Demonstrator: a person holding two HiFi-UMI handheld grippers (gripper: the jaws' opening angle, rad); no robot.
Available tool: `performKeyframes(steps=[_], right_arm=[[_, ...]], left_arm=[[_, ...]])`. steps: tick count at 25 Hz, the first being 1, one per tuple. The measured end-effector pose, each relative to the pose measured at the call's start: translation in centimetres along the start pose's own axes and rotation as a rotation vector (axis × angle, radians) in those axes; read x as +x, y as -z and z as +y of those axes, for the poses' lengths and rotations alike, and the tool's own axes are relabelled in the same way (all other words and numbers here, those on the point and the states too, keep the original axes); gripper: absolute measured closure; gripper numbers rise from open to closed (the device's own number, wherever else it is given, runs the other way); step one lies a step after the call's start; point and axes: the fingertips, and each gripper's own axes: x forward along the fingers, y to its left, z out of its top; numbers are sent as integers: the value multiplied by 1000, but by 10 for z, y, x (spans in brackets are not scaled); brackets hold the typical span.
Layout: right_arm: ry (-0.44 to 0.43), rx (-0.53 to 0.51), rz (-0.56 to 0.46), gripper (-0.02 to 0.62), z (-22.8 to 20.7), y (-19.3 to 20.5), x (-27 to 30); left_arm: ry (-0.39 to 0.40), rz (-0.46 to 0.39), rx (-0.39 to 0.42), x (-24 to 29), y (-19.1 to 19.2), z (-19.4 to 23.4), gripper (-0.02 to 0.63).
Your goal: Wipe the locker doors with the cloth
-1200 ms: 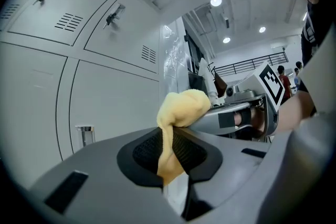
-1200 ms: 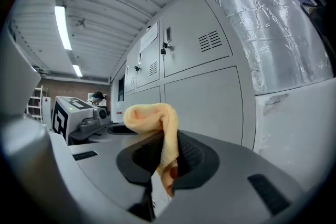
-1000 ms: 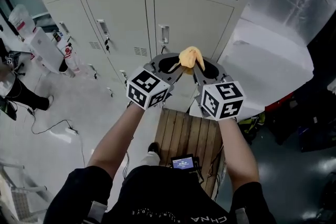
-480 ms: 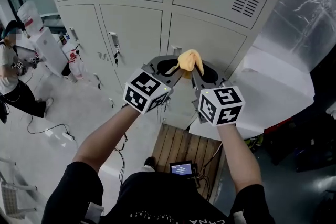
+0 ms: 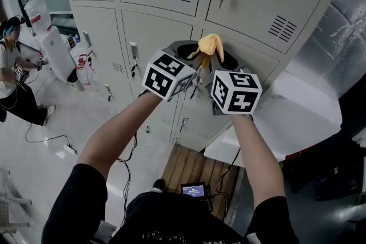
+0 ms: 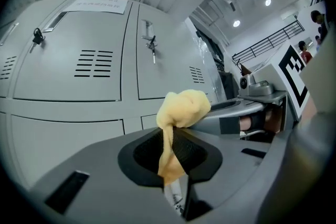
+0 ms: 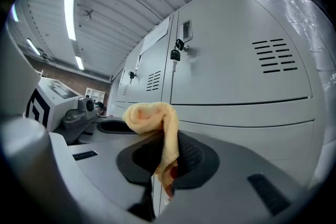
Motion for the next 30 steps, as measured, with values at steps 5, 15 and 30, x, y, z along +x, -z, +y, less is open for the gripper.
performKeyframes(steps=[5, 15, 30], right_arm=[[4, -28, 5, 534, -1, -4, 22], [29, -49, 8, 534, -4, -6, 36], [79, -61, 25, 534, -15, -3, 27]], left_arm=[[1, -6, -25, 8, 1, 22, 548], [12, -8, -26, 16, 0, 34, 548], [28, 22, -29, 23, -1, 21, 549]])
